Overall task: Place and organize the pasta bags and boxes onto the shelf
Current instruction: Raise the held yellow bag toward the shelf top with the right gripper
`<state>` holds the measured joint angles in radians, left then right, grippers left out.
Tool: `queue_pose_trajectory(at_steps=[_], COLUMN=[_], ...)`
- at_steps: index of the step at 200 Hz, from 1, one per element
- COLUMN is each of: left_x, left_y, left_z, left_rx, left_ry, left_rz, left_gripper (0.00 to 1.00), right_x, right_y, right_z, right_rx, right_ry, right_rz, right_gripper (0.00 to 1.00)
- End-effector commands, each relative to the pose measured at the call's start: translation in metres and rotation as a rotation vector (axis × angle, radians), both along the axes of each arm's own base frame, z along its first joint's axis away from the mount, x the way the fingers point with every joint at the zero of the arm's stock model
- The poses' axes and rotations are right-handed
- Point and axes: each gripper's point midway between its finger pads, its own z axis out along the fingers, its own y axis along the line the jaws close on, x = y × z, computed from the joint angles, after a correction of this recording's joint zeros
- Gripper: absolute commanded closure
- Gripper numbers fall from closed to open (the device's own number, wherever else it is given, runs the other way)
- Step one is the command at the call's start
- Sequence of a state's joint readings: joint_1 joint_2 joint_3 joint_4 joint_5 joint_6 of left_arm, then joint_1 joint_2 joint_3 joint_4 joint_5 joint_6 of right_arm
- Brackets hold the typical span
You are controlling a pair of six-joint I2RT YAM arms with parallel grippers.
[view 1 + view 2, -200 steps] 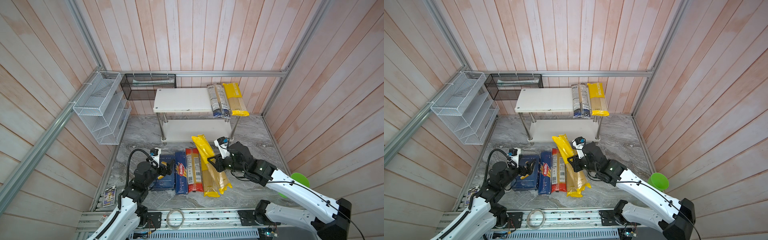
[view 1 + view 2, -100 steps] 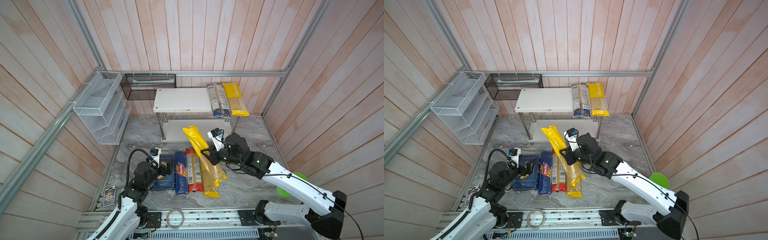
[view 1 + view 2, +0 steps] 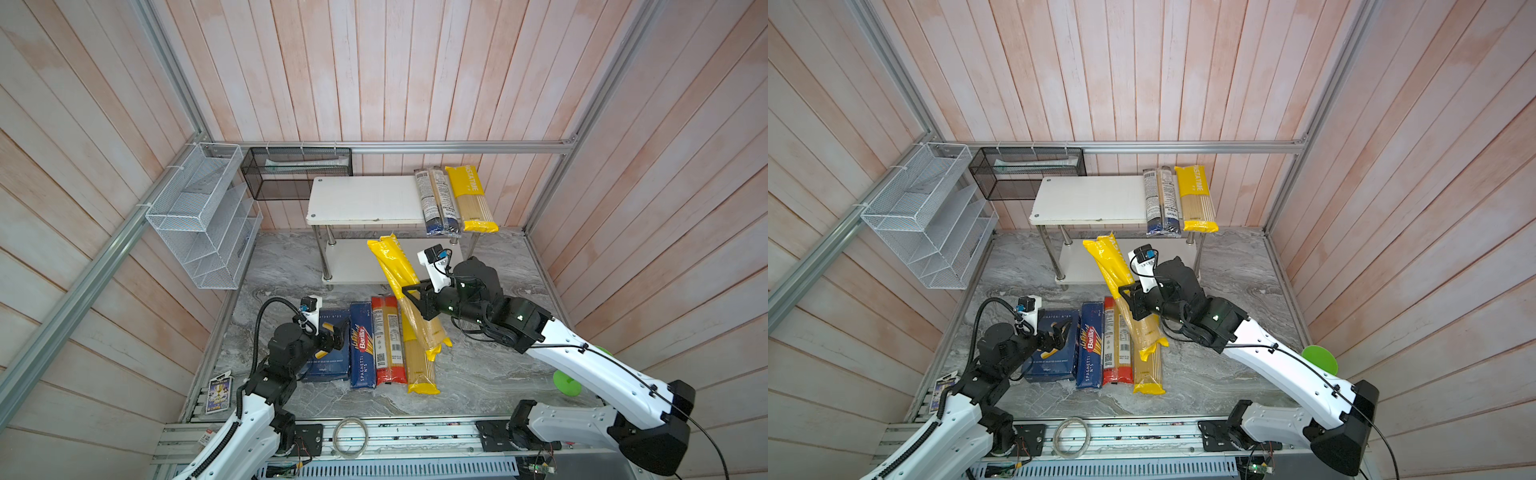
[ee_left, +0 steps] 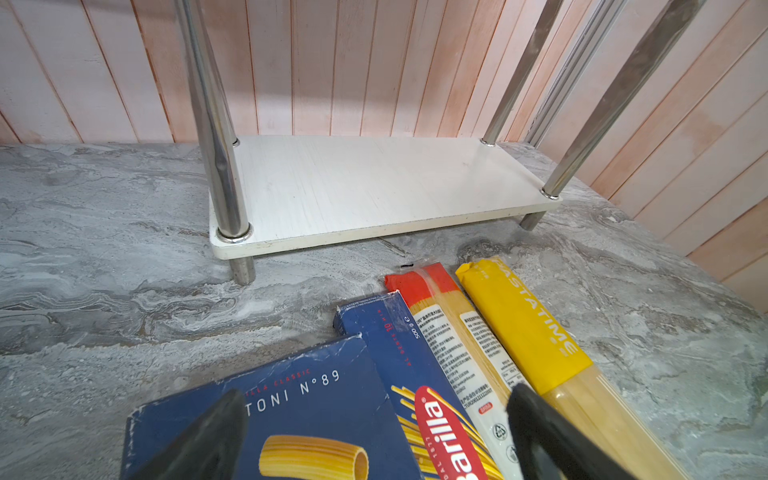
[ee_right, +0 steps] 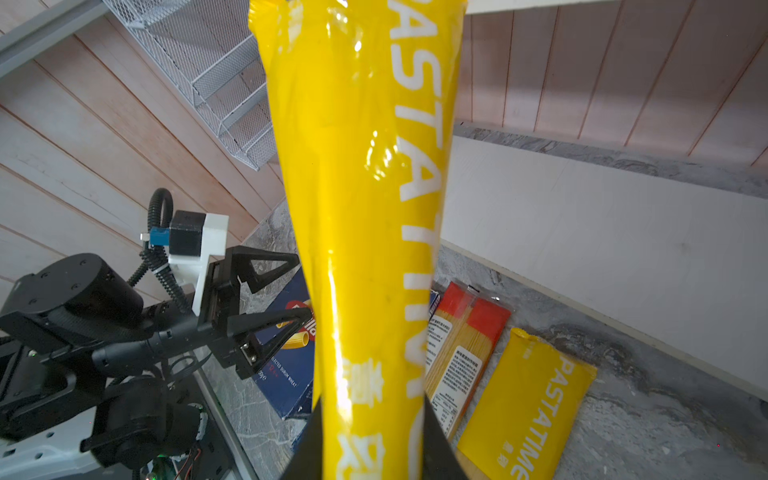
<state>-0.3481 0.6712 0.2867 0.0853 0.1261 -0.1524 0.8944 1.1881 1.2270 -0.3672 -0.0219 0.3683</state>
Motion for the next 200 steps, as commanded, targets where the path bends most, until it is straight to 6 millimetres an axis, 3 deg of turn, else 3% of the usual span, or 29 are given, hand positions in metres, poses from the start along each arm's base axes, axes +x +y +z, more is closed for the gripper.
queue_pose_trajectory(at_steps=[1,74,127,200], left_x=[0.0,0.001,0.002,0.001], left_y=[-0.002,-0.002,-0.003,-0.003], left_z=[0.004,0.004,0.003,0.003], left_rx=[0.005,0.006,0.008,0.006], left_ry=[-0.016,-0.013,-0.008,-0.011], left_rz=[-0.01,-0.009,-0.013,-0.013], left_gripper=[0.0,0.0,0.0,0.0], right_x=[0.01,0.02,0.037,0.056], right_y=[0.001,0.022,0.013,0.019], right_z=[0.066,0.099,0.121,0.141], right_rx=[0.132,0.148,0.155,0.164], right_ry=[-0.147,-0.222,-0.28,-0.331], right_rz=[-0.039,0.006,-0.093,-0.153], right_gripper=[0.94,0.94,0.94,0.94])
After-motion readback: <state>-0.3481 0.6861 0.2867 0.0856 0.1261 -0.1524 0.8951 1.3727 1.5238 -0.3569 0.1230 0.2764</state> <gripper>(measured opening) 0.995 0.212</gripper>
